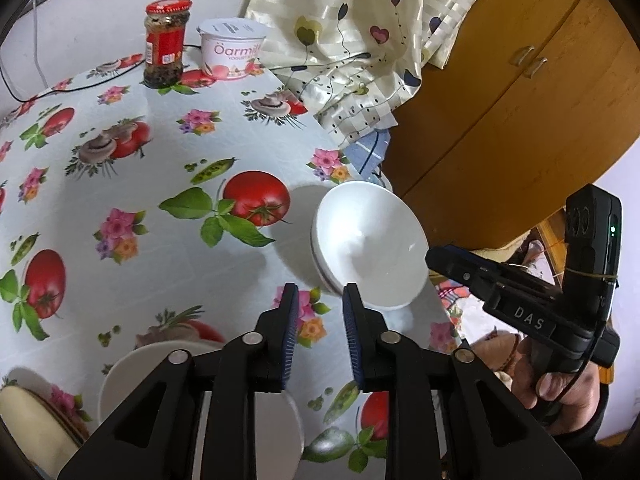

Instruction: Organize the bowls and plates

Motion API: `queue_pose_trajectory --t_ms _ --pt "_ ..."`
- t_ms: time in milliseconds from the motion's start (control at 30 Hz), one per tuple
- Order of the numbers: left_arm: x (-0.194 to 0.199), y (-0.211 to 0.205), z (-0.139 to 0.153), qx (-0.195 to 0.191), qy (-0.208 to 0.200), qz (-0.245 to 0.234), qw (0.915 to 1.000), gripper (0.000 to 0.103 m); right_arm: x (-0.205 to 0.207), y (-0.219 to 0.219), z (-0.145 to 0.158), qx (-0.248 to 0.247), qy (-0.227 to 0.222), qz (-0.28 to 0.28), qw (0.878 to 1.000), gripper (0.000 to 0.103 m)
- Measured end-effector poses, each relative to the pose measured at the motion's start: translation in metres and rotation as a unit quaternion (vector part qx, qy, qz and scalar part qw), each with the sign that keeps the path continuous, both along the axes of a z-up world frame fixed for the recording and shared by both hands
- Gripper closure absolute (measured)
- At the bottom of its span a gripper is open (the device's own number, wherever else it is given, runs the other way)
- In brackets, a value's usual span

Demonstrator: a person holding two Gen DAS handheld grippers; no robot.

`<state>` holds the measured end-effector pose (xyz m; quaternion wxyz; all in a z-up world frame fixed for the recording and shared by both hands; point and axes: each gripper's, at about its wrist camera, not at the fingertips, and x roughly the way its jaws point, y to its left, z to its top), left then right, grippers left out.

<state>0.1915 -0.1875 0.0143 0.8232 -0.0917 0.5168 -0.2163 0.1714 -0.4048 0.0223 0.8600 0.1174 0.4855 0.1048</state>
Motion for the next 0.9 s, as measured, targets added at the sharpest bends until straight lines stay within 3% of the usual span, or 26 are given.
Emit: queue_pose_trajectory --t_ms 67,367,600,767,900 --pt "0.004 -0.003 -0.002 -0.003 0.004 -0.001 1.0000 0.071 0.002 -0.002 -0.003 0.001 0.002 -0.002 1.000 0.069" --pt "0.021 -0.013 -0.013 -0.009 0.024 0.003 0.9997 0.071 0.010 -0.008 -0.014 0.009 0.011 -0.006 1.000 0.070" --pt "0.028 -0.018 -0.020 -0.008 0.032 0.003 0.9994 0.071 0.015 -0.005 -0.020 0.019 0.017 0.001 1.000 0.083" --pt "0.030 -0.020 -0.026 -0.012 0.036 -0.001 0.9993 0.071 0.016 -0.005 -0.021 0.020 0.018 0.001 1.000 0.085" --pt "0.030 -0.023 -0.027 -0.012 0.036 -0.007 0.9993 0.079 0.016 -0.004 -0.022 0.020 0.019 0.002 1.000 0.087"
